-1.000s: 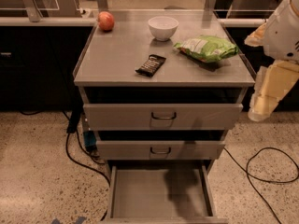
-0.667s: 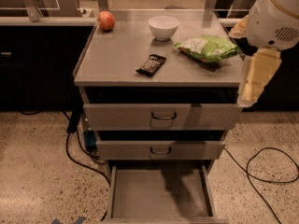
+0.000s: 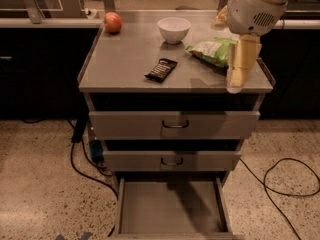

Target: Place rxbar chocolate into bottom drawer

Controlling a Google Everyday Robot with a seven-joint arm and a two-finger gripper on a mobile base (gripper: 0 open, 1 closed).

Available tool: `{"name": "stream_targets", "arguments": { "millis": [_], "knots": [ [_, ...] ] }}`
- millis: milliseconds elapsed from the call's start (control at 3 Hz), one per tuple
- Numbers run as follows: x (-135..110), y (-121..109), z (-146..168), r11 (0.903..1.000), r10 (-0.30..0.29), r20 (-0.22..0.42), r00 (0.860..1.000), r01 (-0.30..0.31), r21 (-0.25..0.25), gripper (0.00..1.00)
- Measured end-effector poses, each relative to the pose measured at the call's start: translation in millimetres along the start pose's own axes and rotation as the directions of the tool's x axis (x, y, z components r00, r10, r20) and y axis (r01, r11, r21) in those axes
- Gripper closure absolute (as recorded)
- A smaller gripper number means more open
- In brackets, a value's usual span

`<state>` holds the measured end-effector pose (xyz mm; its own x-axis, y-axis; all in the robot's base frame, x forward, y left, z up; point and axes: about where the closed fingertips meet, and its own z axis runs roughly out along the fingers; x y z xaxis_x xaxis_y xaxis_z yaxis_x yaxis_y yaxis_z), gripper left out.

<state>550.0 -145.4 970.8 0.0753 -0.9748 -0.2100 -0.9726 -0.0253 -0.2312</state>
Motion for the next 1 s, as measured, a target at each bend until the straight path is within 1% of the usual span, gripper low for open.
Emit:
{"name": "stream_targets", "arguments": {
  "millis": [333,667,1000],
  "knots": [
    [-26,-17,14,0.9977,-0.064,0.047,0.997,0.065,-0.019,0.0],
    [-57,-27,33,0.9899,-0.128,0.093,0.987,0.133,-0.05,0.0],
    [-90,-37,52,0.9785,-0.189,0.143,0.972,0.199,-0.056,0.0]
  ]
}}
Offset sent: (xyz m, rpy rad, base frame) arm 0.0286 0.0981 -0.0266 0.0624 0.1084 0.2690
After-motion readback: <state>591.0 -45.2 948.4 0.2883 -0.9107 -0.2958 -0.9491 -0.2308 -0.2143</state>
